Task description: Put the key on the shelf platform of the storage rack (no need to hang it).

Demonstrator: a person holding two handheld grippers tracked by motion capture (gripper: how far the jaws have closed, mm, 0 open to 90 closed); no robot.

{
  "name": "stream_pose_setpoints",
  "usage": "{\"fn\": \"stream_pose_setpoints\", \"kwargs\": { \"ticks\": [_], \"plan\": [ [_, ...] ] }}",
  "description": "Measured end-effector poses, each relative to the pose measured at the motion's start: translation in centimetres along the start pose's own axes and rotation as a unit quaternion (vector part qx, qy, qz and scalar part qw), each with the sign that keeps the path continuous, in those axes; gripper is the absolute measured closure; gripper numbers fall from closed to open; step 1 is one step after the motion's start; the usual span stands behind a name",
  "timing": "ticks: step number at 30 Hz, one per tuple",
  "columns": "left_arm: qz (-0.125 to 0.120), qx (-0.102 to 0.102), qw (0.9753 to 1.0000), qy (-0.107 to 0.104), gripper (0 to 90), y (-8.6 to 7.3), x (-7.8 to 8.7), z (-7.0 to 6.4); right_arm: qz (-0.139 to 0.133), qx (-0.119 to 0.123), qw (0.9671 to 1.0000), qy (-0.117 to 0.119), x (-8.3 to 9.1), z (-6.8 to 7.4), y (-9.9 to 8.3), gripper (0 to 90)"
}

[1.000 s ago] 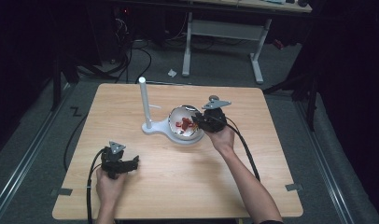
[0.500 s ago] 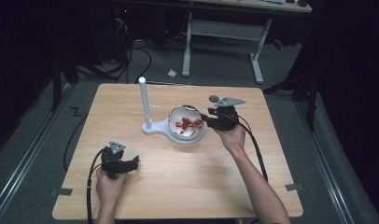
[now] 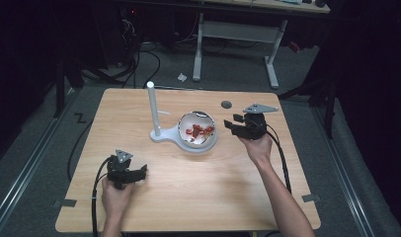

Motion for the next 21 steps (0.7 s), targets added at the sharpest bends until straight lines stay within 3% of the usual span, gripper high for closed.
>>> {"fn": "stream_pose_setpoints", "kwargs": {
  "ticks": [11,15,21],
  "plan": [
    [0.0,0.0,1.0,0.0,15.0,0.0,0.0,0.0,-0.003,-0.004,0.9999,-0.009,1.8,-1.1,-0.3,50.4],
    [0.0,0.0,1.0,0.0,15.0,0.0,0.0,0.0,-0.01,-0.019,0.9998,-0.006,2.2,-1.7,-0.8,50.6],
    [0.0,0.0,1.0,0.0,15.0,0.0,0.0,0.0,0.002,-0.024,0.9997,-0.01,2.6,-2.3,-1.5,50.6]
  ]
}}
Point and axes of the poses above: each handheld gripper's, and its own axes: x roughly backward along the jaws, y roughly out of its top, z roughly to its left, the point moved 3 cm from there along -x, roughly forward along the jaws, and after that the axes turned 9 degrees about -y, right-handed, at the moved point
